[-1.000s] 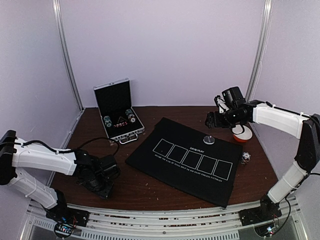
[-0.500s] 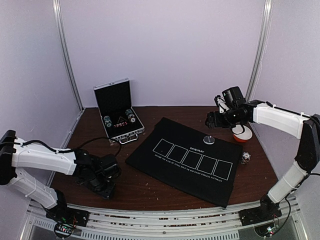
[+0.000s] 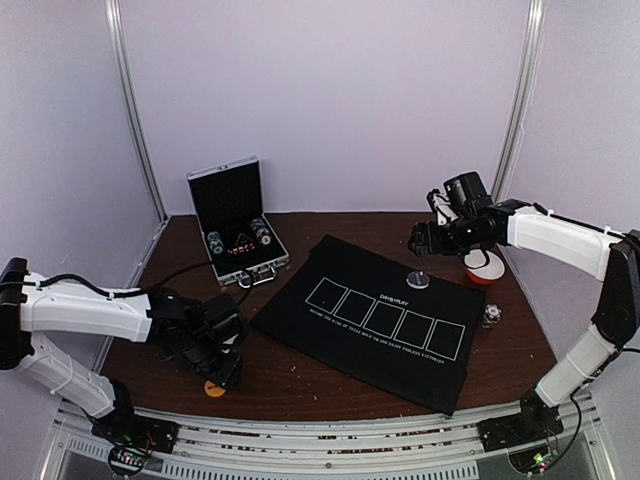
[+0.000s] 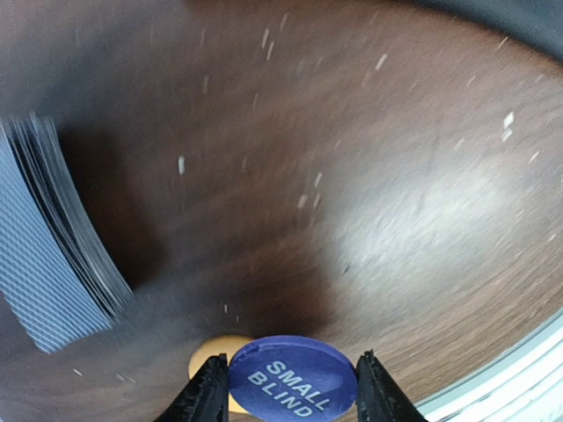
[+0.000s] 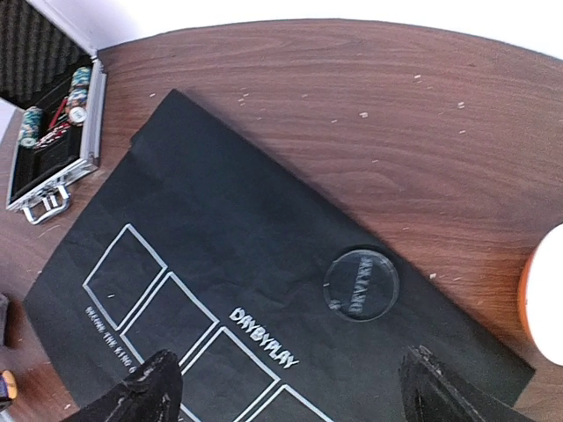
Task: Distribute texas hold em gaming equipment
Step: Pick up the small blind button from the center of the board, then pass from the left arm to the right
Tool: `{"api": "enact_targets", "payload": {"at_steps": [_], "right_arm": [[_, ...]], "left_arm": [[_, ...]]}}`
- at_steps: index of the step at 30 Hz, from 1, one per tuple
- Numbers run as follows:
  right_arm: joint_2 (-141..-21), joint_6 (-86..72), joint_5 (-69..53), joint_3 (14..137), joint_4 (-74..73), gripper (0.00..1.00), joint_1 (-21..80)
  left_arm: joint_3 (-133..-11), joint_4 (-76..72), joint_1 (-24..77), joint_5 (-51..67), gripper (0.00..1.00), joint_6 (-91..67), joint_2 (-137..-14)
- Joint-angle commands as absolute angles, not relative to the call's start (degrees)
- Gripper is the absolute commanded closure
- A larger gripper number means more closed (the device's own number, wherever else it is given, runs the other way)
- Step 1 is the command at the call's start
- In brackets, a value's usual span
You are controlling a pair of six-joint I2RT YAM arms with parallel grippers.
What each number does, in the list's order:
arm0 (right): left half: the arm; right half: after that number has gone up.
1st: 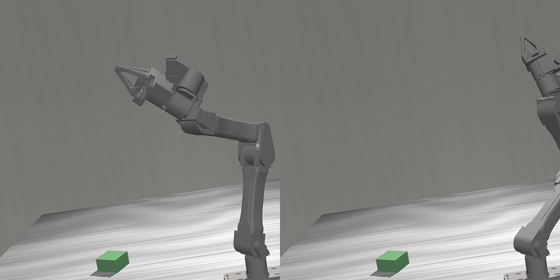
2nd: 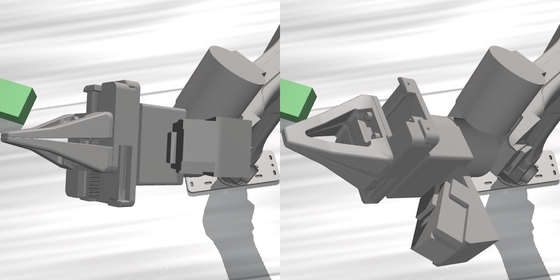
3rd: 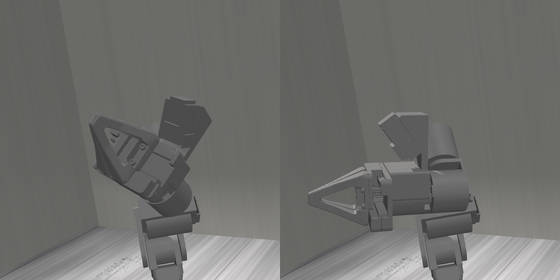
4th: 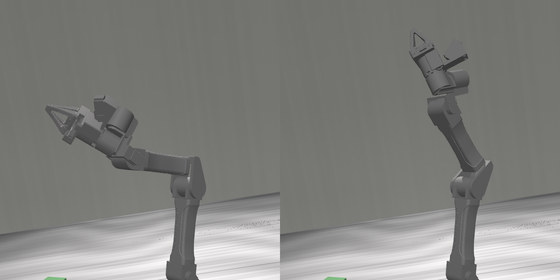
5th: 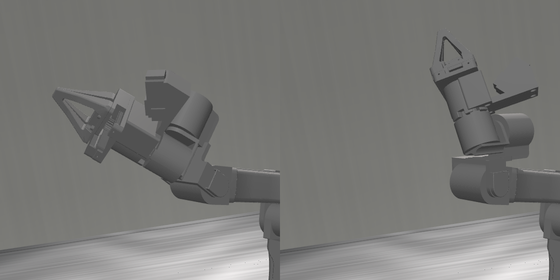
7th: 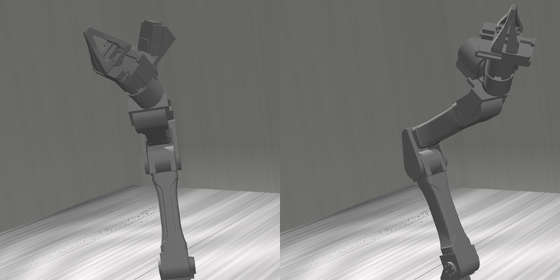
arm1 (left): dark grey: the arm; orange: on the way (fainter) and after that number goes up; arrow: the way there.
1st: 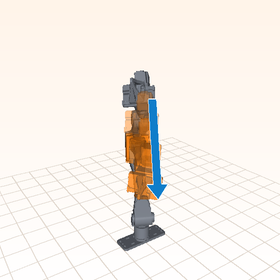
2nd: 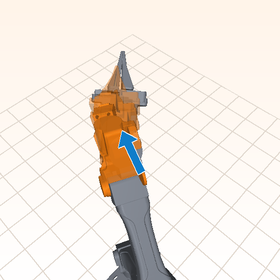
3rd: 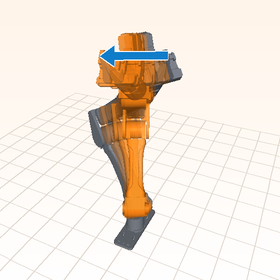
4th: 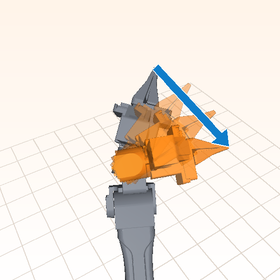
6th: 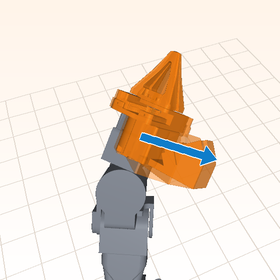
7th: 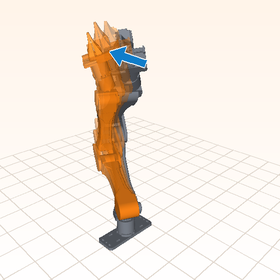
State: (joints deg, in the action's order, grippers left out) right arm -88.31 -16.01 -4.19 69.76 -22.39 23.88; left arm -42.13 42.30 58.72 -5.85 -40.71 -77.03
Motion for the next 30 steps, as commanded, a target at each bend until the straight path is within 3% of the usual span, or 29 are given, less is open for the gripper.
{"api": "enact_targets", "payload": {"at_steps": [1,7,14,30], "right_arm": [[-87.7,-19.0,-9.9,69.9,-22.0,0.13,26.9],[-90.2,-29.2,-26.7,68.3,-11.6,0.16,34.4],[-97.0,-38.9,-39.5,68.4,4.5,0.19,44.2],[-107.6,-48.1,-45.9,72.7,18.0,0.37,50.3]], "left_arm": [[-49.7,40.7,59.3,-11.2,0.66,-34.8,-78.8],[-60.4,37.6,60.4,-19.6,0.66,-25.0,-82.0],[-64.3,29.5,63.6,-23.8,0.66,-15.2,-82.4],[-63.9,26.2,65.2,-27.0,0.66,-11.3,-83.0]]}}
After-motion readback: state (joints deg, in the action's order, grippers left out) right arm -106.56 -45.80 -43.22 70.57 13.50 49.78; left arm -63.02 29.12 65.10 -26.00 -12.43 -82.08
